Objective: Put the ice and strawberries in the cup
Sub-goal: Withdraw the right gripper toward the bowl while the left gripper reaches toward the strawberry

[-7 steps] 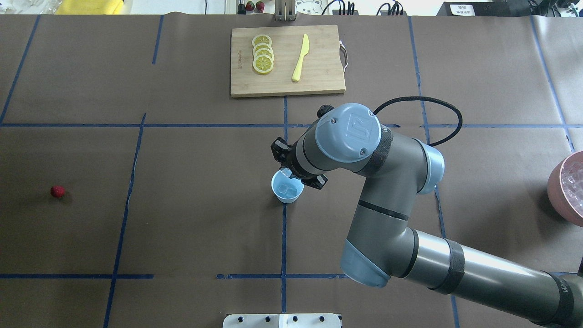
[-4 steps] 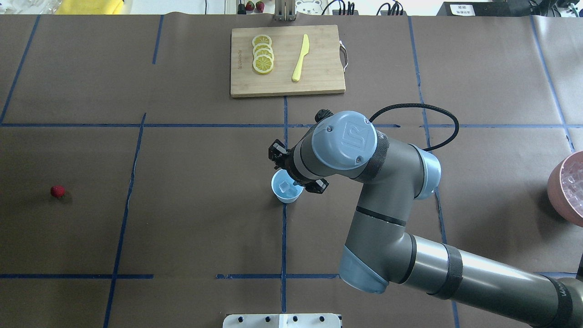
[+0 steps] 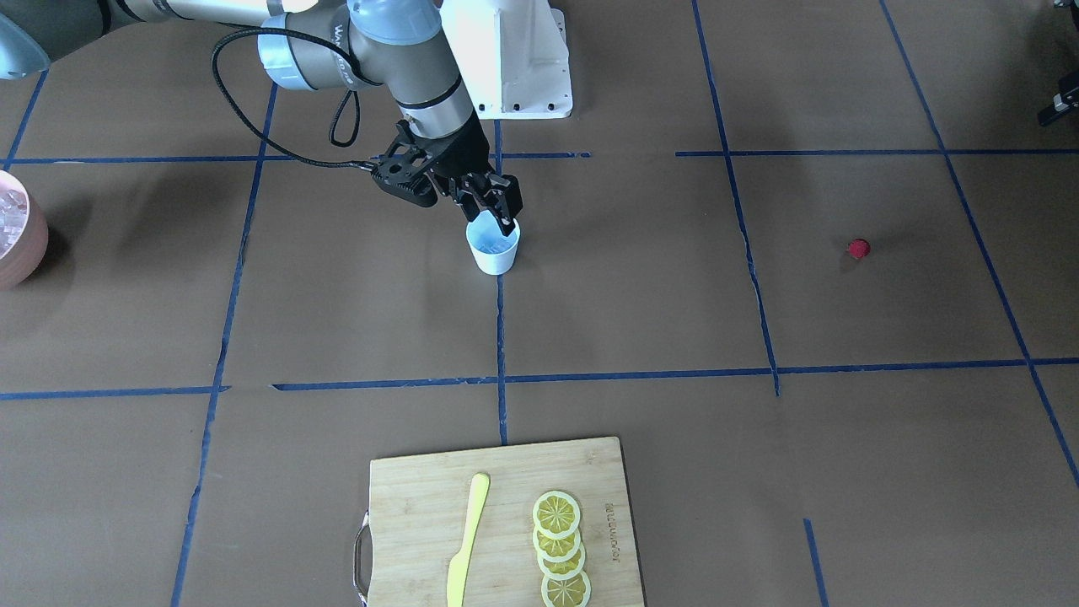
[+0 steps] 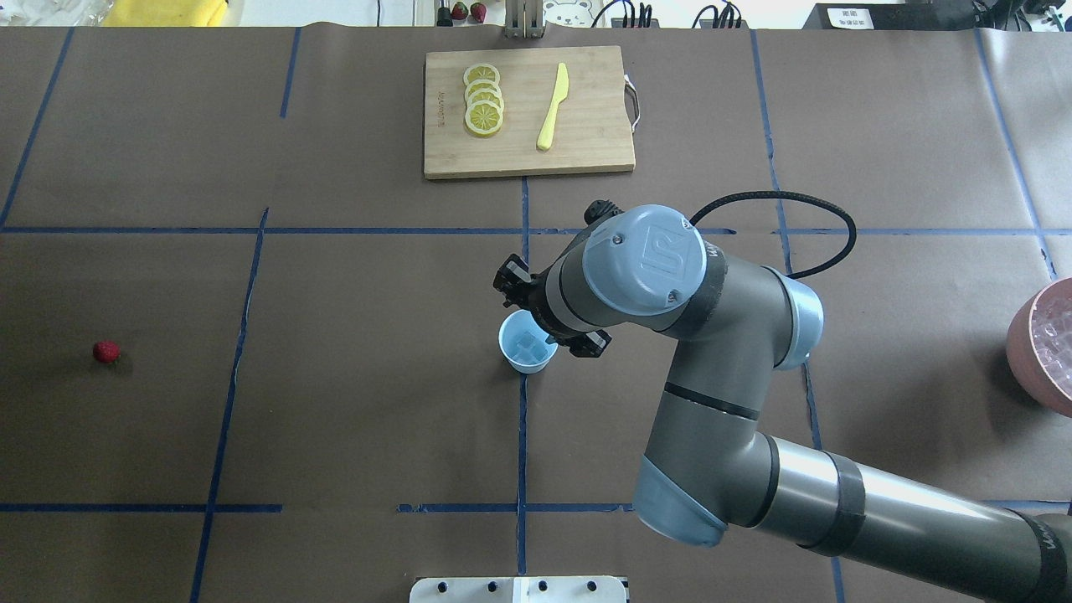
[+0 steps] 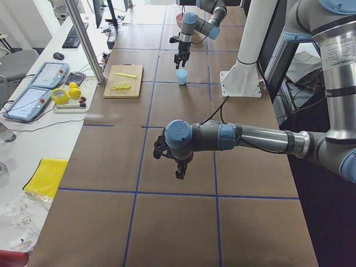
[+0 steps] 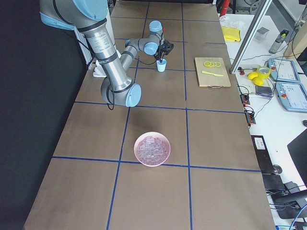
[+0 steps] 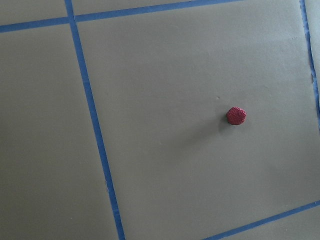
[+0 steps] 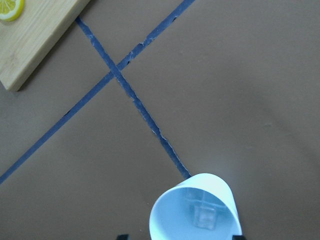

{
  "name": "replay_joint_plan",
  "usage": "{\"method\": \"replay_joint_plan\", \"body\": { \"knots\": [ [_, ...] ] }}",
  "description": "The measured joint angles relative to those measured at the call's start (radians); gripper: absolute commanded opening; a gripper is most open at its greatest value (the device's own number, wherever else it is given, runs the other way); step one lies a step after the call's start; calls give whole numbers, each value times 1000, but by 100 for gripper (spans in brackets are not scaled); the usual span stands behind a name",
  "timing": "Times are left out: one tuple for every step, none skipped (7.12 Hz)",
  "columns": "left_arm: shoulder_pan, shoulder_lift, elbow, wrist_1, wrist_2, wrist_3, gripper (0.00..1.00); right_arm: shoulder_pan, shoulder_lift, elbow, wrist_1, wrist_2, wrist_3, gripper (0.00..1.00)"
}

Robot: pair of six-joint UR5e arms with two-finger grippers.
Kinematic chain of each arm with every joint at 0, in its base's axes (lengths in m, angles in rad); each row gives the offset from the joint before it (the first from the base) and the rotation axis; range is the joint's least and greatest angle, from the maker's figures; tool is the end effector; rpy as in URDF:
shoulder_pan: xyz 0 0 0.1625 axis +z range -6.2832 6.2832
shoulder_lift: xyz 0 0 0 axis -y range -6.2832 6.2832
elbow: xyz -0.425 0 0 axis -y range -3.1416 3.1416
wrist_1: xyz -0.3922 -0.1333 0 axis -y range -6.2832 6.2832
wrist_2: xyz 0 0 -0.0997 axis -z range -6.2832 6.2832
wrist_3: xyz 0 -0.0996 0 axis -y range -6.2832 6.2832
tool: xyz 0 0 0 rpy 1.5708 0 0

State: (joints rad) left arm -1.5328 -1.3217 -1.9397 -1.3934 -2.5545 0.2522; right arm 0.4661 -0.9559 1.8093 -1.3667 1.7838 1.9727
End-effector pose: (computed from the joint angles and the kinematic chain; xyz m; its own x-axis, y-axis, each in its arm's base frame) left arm -0.0359 -0.3826 0.5883 0.5283 0.2229 -0.8192 -0.1753 0.9728 0.1517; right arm -0.5184 -0.3864 0.1751 0.2962 0.5770 0.7611 -0.4244 0.7934 -0.4363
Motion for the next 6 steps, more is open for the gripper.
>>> {"method": "replay_joint_plan", "body": {
  "knots": [
    [20, 0, 0, -9, -1, -3, 100, 15, -73, 86, -3, 11, -2, 100],
    [45, -1, 1, -24, -2, -12, 100, 64, -152, 158, -5, 56, -19, 100],
    [88, -1, 1, -69, 1, -60, 100, 153, -243, 212, -5, 151, -84, 100],
    [149, -1, 2, -144, 12, -159, 100, 253, -352, 267, -5, 255, -199, 100],
    [219, -1, 2, -237, 52, -287, 100, 359, -473, 313, -3, 345, -357, 100],
    [291, -1, 3, -323, 130, -406, 100, 468, -583, 331, -3, 420, -547, 100]
  ]
}}
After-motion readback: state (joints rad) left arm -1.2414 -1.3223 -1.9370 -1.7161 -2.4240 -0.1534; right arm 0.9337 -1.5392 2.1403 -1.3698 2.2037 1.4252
